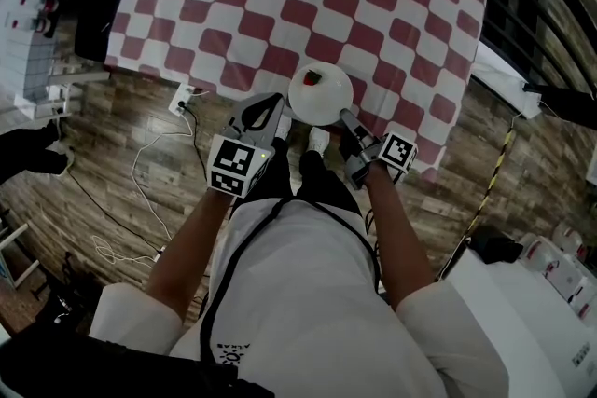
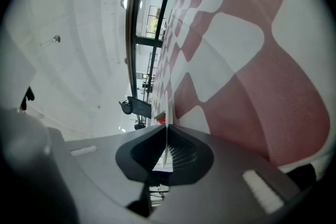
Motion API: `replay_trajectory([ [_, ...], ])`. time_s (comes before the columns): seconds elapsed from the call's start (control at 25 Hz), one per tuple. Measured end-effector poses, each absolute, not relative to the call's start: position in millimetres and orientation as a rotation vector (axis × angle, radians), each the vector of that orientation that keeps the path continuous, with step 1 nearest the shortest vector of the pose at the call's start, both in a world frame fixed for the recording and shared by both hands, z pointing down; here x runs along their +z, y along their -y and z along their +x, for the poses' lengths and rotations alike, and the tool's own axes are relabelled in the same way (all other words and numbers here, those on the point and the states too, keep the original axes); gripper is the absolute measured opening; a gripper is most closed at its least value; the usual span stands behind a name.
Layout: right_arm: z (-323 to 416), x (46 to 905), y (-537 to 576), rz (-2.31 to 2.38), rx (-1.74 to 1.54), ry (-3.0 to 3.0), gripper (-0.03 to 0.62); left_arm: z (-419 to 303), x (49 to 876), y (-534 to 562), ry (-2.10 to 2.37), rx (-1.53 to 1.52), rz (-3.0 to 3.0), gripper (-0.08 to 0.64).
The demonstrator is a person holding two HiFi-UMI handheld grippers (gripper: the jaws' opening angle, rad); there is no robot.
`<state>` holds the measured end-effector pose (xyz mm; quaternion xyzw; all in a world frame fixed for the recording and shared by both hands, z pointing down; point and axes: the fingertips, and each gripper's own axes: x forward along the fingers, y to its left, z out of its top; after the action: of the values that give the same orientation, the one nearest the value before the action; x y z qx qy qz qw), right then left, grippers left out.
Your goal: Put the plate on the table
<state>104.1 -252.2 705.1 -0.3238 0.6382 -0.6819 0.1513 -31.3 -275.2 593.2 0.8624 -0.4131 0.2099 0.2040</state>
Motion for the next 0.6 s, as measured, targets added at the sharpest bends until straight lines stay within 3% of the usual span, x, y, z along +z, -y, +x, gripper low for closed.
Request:
replay_trajectory([
  [0.6,113,731,255,-1.202,-2.105,-1.801,0.026,-31,587,285,1.136,0.59,2.429,0.005],
])
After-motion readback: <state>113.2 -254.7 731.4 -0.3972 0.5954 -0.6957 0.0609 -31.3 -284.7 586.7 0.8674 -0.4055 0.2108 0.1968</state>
